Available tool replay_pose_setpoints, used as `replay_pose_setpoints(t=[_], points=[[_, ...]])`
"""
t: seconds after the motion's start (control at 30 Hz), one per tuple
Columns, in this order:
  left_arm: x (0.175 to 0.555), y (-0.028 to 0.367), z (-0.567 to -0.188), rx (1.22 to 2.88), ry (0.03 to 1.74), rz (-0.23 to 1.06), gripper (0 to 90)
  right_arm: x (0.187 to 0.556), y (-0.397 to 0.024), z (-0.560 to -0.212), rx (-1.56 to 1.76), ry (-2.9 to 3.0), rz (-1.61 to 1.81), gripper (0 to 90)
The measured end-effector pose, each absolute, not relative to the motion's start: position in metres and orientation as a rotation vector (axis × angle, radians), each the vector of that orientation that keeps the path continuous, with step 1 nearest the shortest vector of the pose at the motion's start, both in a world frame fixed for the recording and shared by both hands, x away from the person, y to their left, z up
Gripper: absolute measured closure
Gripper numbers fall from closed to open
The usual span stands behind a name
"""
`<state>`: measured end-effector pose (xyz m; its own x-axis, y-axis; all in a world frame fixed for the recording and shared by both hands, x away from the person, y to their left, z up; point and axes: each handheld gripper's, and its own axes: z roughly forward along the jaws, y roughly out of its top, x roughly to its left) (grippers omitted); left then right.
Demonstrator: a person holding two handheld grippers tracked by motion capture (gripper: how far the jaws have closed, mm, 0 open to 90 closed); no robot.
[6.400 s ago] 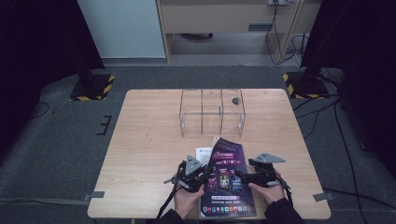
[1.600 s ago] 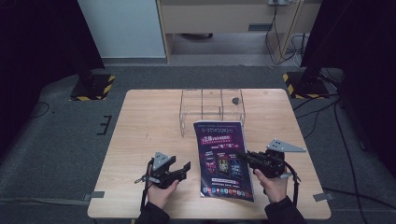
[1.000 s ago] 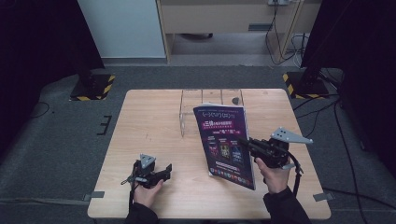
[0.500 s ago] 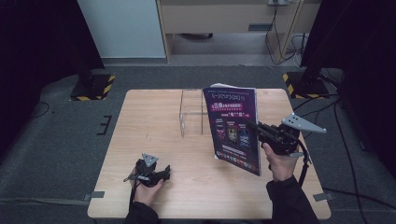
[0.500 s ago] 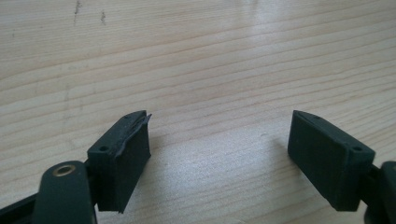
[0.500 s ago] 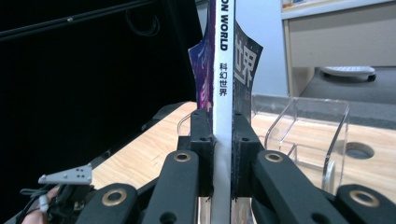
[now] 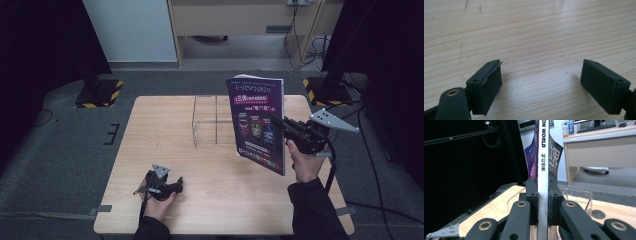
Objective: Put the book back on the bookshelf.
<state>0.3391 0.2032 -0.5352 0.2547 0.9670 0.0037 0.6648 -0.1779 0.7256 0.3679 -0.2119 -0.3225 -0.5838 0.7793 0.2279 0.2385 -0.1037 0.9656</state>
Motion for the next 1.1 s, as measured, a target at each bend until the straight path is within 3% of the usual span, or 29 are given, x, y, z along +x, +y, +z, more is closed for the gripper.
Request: replay_pose_setpoints(t=[1.1], points=[[0.339,0.203,-0.535,1.927,1.474,0.638,14.9,0.420,-0.215,-0.332,1.163,1.621,1.672,83.0]])
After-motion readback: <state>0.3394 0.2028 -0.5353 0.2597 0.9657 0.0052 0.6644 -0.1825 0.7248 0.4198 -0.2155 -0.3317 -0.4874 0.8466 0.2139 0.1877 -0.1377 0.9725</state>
